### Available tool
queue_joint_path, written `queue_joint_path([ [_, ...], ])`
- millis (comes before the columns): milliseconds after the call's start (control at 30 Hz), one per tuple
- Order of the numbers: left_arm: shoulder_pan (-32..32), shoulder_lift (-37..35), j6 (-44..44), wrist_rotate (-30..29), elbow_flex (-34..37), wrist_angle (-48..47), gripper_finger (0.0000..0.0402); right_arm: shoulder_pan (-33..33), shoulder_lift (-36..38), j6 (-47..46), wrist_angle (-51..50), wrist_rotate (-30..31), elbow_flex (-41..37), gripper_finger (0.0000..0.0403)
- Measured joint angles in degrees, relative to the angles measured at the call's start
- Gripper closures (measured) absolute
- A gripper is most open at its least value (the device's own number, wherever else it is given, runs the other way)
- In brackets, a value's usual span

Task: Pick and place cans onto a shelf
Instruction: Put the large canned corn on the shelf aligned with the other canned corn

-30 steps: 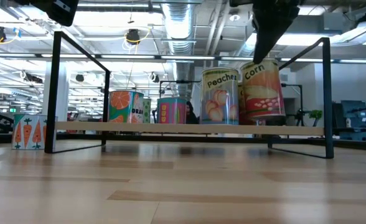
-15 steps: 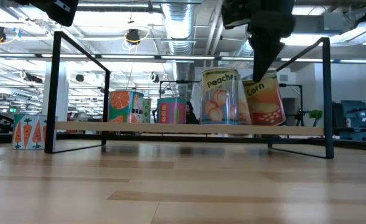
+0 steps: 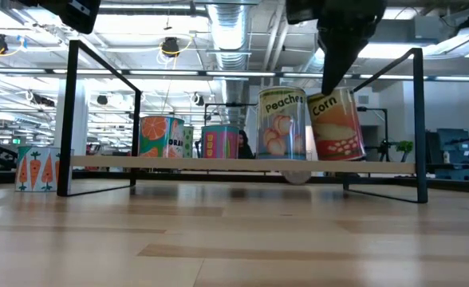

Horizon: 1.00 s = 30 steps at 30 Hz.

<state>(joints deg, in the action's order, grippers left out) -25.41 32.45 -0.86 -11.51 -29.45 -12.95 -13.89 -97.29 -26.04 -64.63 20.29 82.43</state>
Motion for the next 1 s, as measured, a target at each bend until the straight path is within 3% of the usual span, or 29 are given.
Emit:
queue_joint_path([
  [200,0.00,0.02,-0.33,0.00,0.00,0.00,0.0400,0.26,0.21,-0.77,0.78,-0.43,0.00,0.0380],
  [733,-0.01,0.01,-0.44,0.00,0.00,-0.03,0.0400,0.03,0.21,0.83,-1.18,1.69,0.97,0.0291],
  [867,0.00,0.00,-0.44,0.00,0.00,0.02,0.0400,-0.97,0.41,2.63,-6.30,5.90,5.73,0.0292],
  [1000,0.00,0.02,-0.44,0.01,-0.02,1.76,0.0401,-1.97,5.08,6.89,-7.11,8.93,8.61,0.0330],
])
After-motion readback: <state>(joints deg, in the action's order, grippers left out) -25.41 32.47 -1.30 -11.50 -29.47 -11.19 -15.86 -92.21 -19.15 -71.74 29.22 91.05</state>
